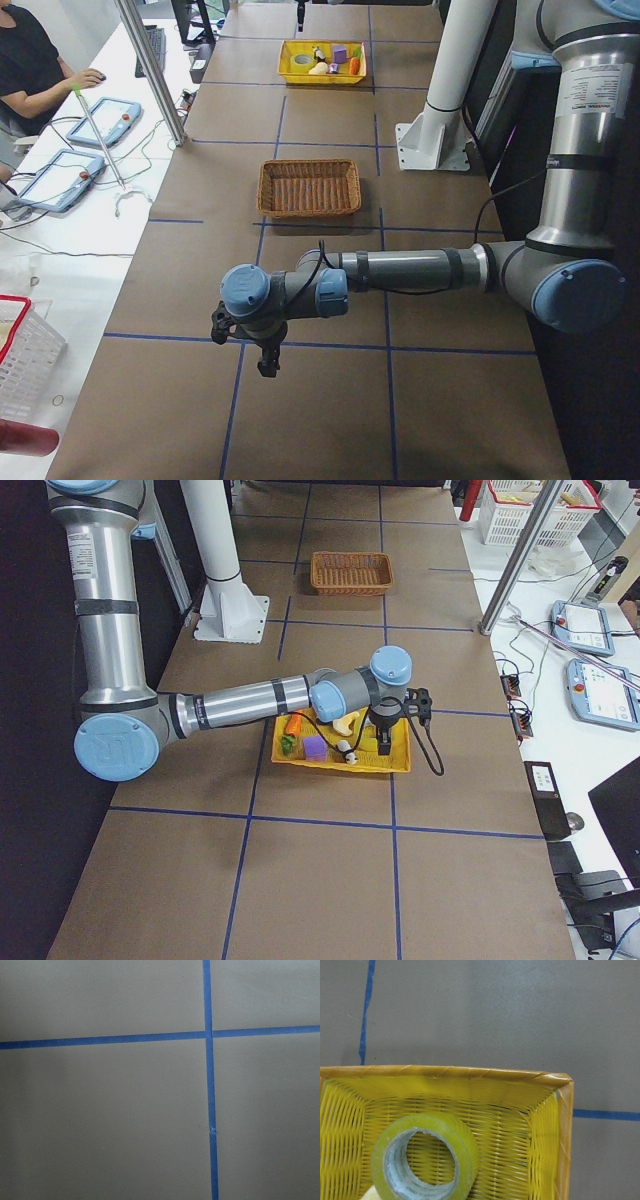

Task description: Move tape to another basket

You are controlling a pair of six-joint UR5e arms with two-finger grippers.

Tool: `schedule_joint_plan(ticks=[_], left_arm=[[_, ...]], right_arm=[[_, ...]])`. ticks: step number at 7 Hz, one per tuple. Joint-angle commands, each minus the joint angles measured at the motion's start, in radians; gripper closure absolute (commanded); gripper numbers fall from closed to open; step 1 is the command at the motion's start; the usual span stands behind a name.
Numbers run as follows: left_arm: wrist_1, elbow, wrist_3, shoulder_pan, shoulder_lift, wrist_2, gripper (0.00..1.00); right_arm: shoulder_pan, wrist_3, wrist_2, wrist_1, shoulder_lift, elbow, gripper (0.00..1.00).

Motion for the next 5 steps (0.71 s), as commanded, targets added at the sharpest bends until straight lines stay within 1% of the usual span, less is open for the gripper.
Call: schedule_joint_plan(ticks=[1, 3, 5], left_arm=[[0.0, -0.001, 0.0, 0.0, -0.002, 0.0, 0.0], [0.0, -0.001, 0.0, 0.0, -0.002, 0.0, 0.0], [0.0, -0.001, 0.0, 0.0, -0.002, 0.0, 0.0]], right_arm=[[-0.085, 0.133, -0.054, 0.12, 0.044, -0.082, 0.0], [-0.143, 0.144, -0.098, 0.12, 0.052, -0.107, 0.0], [-0.165, 0.144, -0.103, 0.12, 0.067, -0.145, 0.0]])
